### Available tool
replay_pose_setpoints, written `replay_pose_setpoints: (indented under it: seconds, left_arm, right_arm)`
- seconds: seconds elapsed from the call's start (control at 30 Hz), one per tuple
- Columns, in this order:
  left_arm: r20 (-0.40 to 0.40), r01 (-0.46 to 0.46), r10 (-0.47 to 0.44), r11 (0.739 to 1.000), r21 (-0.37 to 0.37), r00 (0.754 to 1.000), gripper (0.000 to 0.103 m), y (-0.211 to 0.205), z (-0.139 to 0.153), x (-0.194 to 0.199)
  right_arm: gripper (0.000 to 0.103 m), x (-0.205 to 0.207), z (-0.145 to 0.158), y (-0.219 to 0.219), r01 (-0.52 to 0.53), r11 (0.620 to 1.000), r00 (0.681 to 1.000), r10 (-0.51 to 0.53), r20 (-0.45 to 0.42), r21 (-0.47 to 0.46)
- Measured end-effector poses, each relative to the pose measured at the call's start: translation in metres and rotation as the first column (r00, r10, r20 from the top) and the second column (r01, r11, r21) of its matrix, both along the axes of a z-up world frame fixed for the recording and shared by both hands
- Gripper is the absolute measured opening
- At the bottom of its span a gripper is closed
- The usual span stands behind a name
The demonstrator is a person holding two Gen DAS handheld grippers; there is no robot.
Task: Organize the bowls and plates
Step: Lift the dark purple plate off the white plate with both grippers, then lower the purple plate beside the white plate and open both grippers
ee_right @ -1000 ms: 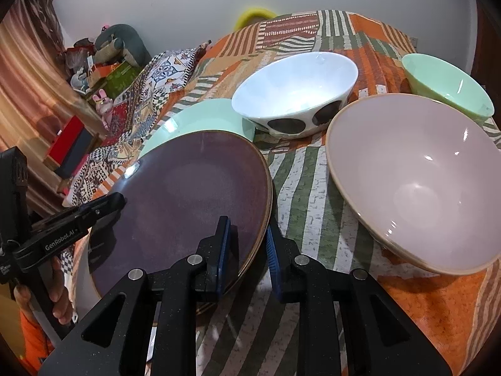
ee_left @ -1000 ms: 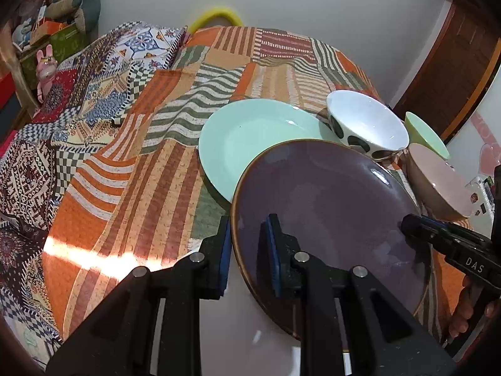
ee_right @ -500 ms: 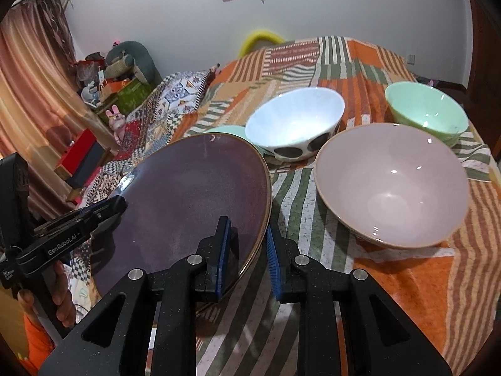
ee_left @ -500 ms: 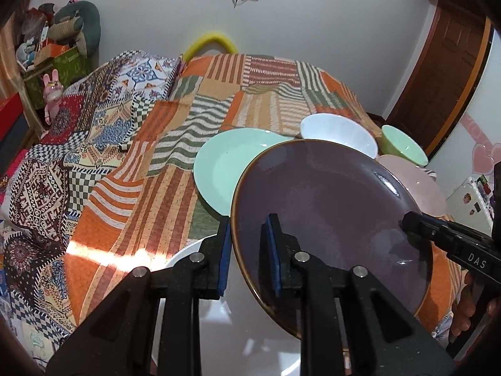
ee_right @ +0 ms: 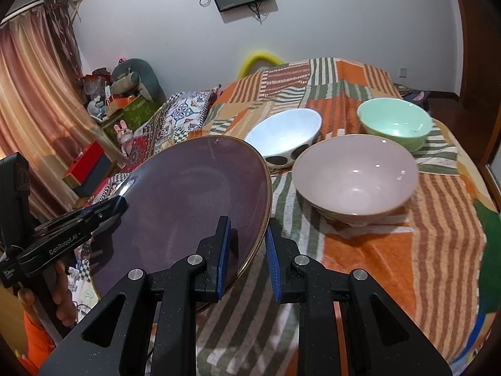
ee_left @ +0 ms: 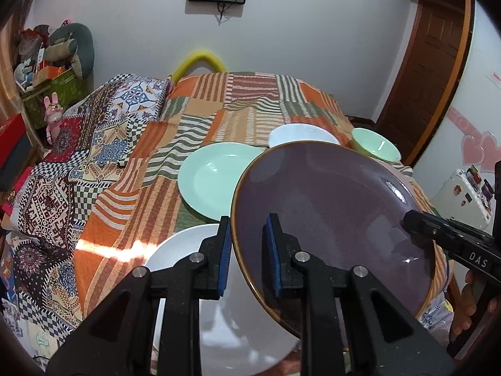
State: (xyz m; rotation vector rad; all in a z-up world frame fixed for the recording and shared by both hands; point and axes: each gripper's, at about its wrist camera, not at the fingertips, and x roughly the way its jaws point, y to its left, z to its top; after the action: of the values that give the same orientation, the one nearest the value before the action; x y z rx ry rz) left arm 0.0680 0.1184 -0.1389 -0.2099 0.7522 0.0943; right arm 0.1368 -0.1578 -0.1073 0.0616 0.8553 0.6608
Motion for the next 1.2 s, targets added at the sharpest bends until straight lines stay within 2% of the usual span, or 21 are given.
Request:
replay_pose_setpoints:
  seconds: [0.43, 0.8, 1.2]
  left_arm:
    - [0.006, 0.075, -0.075, 0.997, 0.023, 0.997, 0.022, -0.044, 0.013, -0.019]
    - [-0.082, 0.15, -0.148, 0.989, 0.009, 0.986, 0.022, -0.078, -0.009, -0.012]
    - [-0.172, 0.188, -0.185, 0.982, 0.002, 0.968, 0.022, -0.098, -0.038, -0.004]
  right_arm:
    - [0.02, -0.021, 0.005, -0.044, 0.055, 0.998, 0.998, -0.055, 0.036, 0.014]
    - [0.02, -0.031, -0.011, -0.077, 0.105, 0.994, 0.994, -0.105, 0.004, -0.012]
    - [0.02, -0.033, -0.036, -0.096, 0.138, 0.989, 0.988, -0.141, -0.066, -0.046]
